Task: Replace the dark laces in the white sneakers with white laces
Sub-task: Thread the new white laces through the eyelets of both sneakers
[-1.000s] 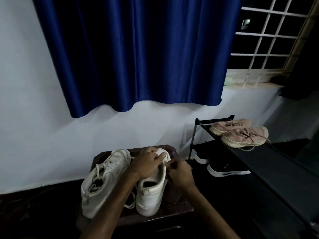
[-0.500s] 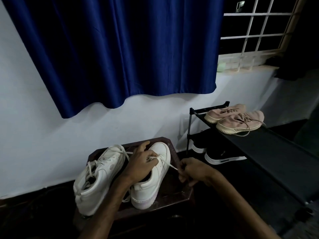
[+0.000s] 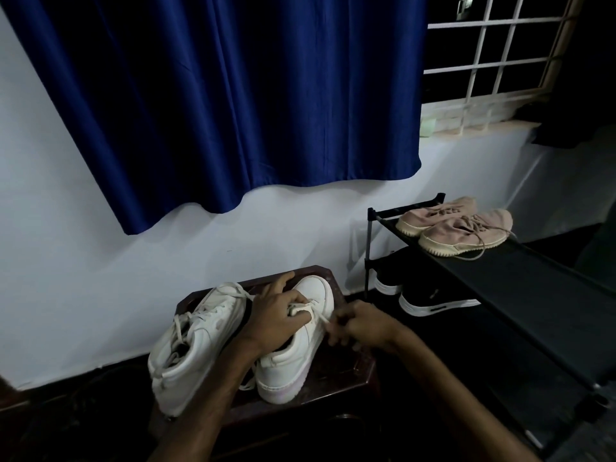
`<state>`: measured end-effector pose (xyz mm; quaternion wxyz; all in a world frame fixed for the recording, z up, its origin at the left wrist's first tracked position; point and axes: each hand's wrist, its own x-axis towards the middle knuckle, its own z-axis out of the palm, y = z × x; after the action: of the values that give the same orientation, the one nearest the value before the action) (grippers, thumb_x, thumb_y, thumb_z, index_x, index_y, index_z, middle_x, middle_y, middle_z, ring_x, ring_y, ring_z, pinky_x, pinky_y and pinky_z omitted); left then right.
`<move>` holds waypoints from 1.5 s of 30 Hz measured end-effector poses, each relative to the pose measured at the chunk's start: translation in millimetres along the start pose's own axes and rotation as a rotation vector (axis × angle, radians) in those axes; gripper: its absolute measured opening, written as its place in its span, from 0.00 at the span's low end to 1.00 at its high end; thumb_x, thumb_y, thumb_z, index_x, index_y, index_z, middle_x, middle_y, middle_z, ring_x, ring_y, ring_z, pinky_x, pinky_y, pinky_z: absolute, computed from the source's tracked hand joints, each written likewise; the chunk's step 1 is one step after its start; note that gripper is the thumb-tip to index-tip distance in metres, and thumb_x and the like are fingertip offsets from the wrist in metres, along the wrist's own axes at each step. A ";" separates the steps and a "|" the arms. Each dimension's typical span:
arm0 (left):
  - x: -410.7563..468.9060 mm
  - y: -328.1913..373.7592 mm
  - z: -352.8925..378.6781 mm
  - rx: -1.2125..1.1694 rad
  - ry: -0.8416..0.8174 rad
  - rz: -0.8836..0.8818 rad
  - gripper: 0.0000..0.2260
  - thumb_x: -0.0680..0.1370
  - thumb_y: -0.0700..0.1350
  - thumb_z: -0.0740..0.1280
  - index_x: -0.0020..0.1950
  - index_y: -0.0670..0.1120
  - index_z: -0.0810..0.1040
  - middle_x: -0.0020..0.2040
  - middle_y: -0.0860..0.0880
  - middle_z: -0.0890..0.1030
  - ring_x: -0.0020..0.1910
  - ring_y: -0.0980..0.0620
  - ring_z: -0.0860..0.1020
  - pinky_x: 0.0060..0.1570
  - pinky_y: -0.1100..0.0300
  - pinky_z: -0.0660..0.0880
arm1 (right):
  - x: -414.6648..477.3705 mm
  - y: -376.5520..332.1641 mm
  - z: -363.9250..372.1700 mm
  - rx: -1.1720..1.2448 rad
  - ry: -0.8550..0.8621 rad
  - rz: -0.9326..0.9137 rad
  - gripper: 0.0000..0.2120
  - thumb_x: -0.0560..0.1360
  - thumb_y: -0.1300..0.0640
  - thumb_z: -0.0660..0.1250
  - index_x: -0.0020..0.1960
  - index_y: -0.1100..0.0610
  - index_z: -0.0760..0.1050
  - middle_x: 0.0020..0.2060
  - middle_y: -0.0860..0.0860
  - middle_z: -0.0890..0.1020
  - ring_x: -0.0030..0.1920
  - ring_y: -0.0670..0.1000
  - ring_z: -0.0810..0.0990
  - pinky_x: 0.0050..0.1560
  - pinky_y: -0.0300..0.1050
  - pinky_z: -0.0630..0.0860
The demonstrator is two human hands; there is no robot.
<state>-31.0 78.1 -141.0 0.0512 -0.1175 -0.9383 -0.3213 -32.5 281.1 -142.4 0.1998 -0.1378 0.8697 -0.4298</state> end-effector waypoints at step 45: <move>-6.3 9.3 -4.3 0.085 0.001 -0.076 0.29 0.56 0.66 0.55 0.51 0.56 0.75 0.72 0.55 0.65 0.72 0.50 0.61 0.72 0.47 0.55 | 11.4 5.0 -8.6 -0.374 0.143 -0.146 0.08 0.70 0.53 0.73 0.33 0.49 0.78 0.33 0.45 0.82 0.37 0.44 0.80 0.44 0.40 0.77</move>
<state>-22.4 81.4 -133.2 0.0442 -0.0794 -0.9548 -0.2831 -46.9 285.4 -144.3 0.0770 -0.2042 0.9339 -0.2831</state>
